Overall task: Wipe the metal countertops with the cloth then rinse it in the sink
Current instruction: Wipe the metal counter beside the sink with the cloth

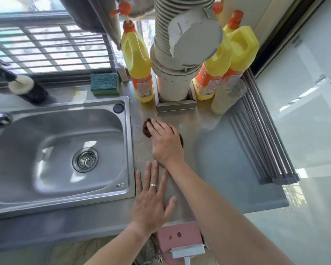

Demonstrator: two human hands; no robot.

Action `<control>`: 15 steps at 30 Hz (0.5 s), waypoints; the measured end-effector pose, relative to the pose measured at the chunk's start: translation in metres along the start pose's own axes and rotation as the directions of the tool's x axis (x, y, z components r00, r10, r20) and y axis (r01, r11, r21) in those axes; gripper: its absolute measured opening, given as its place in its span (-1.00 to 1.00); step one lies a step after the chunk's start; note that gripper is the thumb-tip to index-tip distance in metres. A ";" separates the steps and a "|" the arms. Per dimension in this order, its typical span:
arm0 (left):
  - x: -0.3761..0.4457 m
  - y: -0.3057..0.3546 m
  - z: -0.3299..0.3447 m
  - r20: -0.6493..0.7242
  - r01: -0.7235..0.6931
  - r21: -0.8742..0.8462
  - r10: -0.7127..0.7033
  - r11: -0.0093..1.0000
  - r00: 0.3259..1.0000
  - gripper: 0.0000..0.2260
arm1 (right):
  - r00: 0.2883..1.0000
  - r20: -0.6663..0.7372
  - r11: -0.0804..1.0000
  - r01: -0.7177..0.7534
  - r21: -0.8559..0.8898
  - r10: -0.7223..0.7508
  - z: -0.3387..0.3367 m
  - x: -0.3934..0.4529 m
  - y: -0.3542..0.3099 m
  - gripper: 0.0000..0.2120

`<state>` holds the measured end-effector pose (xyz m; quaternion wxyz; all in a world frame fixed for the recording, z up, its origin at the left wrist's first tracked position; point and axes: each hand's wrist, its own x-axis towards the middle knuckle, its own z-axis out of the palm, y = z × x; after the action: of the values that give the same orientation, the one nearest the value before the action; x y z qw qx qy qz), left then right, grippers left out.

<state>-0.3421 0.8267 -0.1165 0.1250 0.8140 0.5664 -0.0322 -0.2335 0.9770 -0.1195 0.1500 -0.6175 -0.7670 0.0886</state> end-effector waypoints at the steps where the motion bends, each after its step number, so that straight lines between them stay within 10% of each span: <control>1: 0.000 -0.001 0.000 0.005 -0.002 0.005 0.002 1.000 1.000 -0.26 | 0.998 0.008 0.997 0.066 0.034 -0.066 0.000 -0.004 -0.001 -0.54; 7: -0.003 -0.003 -0.001 0.002 -0.057 -0.037 0.057 0.998 0.998 -0.33 | 0.998 0.032 0.999 0.049 -0.004 -0.049 -0.044 -0.123 0.078 -0.55; 15: -0.004 -0.004 0.003 -0.041 -0.038 -0.123 0.033 0.992 0.999 -0.34 | 0.873 -0.203 0.878 -0.469 -0.102 0.443 -0.067 -0.197 0.123 -0.55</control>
<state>-0.3469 0.8240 -0.1195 0.1646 0.8152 0.5549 0.0210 -0.0595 0.8092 -0.1202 0.1451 -0.7958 -0.5878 0.0102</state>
